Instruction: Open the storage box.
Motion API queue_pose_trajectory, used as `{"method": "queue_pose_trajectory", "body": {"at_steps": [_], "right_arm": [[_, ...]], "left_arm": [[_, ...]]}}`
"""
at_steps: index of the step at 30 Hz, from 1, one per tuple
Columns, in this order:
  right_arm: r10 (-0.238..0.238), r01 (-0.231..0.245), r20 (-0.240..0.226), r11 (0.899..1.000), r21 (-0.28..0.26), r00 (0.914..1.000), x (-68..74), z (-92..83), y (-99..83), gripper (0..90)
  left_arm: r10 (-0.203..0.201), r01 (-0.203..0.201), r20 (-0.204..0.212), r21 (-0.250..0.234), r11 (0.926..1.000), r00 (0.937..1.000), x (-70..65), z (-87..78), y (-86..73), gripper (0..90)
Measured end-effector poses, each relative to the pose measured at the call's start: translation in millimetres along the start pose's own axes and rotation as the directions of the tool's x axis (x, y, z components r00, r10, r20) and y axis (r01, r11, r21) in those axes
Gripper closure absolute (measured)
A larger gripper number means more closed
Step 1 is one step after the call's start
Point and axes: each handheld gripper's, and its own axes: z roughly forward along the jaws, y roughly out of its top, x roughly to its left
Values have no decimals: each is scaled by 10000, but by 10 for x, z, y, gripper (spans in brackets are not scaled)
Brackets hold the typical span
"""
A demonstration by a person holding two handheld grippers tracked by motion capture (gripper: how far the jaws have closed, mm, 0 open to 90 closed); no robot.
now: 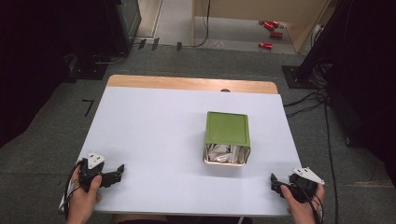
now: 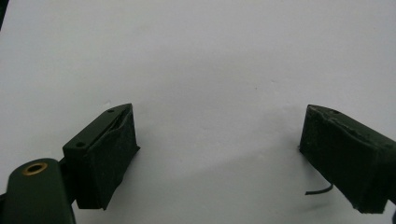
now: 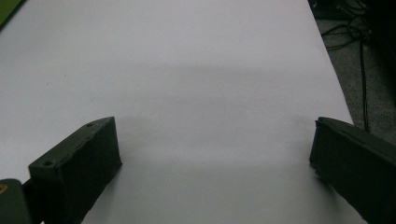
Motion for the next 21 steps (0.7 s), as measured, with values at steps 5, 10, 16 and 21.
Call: {"method": "queue_pose_trajectory", "body": {"at_steps": [5,10,16,21], "right_arm": [[5,-5,-6,10000,-62,10000,0,-4,-7,13],[-59,59,61,10000,47,10000,40,-31,24,70],[77,-77,-228,10000,-12,9997,109,-58,71,73],[248,-264,-573,9993,-272,9980,194,-151,157,80]], "left_arm": [[1,-1,-1,1,10000,10000,0,0,0,113],[-36,36,46,-4,10000,10000,8,0,0,113],[-27,26,30,12,10000,10000,6,2,2,111],[-29,29,37,3,10000,10000,7,1,1,112]]}}
